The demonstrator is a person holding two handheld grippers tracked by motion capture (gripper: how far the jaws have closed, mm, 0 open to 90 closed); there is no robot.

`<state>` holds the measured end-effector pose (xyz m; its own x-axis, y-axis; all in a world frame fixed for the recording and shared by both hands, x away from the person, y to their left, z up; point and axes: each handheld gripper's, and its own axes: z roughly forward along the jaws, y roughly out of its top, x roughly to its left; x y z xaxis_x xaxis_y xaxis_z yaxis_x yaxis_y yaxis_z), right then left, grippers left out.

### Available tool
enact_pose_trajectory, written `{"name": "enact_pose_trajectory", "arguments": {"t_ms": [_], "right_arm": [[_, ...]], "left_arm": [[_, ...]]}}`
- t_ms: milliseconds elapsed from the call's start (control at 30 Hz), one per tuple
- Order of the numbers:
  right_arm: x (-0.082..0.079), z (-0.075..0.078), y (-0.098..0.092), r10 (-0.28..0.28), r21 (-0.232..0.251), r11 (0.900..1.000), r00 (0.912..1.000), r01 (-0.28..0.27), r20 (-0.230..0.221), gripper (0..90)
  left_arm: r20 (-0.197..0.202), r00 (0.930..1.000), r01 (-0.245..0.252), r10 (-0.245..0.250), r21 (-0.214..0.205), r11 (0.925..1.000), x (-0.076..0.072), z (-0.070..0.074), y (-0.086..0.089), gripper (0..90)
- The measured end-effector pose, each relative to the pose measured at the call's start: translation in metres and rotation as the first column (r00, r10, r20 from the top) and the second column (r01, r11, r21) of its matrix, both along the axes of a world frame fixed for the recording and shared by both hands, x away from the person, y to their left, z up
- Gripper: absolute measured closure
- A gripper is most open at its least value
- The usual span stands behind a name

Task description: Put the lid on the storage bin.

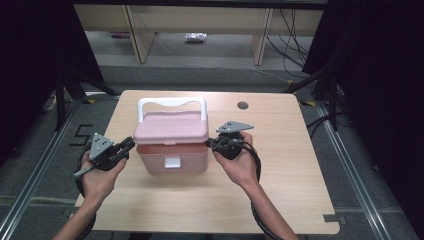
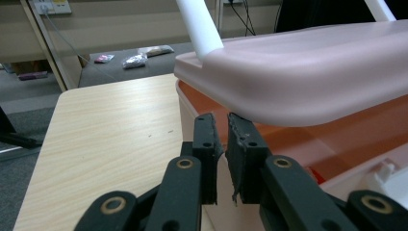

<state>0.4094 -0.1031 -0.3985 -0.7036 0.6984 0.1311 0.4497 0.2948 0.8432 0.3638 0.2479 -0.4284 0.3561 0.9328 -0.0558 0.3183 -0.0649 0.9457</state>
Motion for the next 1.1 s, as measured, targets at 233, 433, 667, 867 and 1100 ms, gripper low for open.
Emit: {"name": "enact_pose_trajectory", "arguments": {"t_ms": [233,433,667,867,1100], "right_arm": [[-0.002,-0.003,-0.01,-0.016,-0.032,0.9993,0.9997,0.017,0.019,90.0],[-0.003,-0.006,-0.013,-0.022,-0.031,0.9992,0.9992,0.023,0.032,90.0],[-0.006,-0.002,-0.014,-0.028,-0.042,0.9987,0.9987,0.03,0.042,90.0],[-0.008,-0.005,-0.021,-0.046,-0.047,0.9978,0.9985,0.047,0.029,90.0],[-0.013,-0.014,-0.044,-0.081,-0.054,0.9952,0.9965,0.082,0.021,89.7]], "left_arm": [[-0.011,0.9999,0.002,-0.001,0.012,0.9999,-0.005,-0.004,0.002,82.2],[-0.016,0.9998,0.009,-0.009,0.007,0.9999,-0.008,-0.008,0.003,82.5],[0.002,1.0,-0.002,0.002,0.025,0.9997,-0.013,-0.002,0.006,82.9],[0.024,0.9996,-0.016,0.016,0.007,0.9998,-0.018,-0.002,0.014,80.3],[0.078,0.9969,-0.011,0.009,0.017,0.9998,-0.027,-0.008,0.024,72.3]]}}
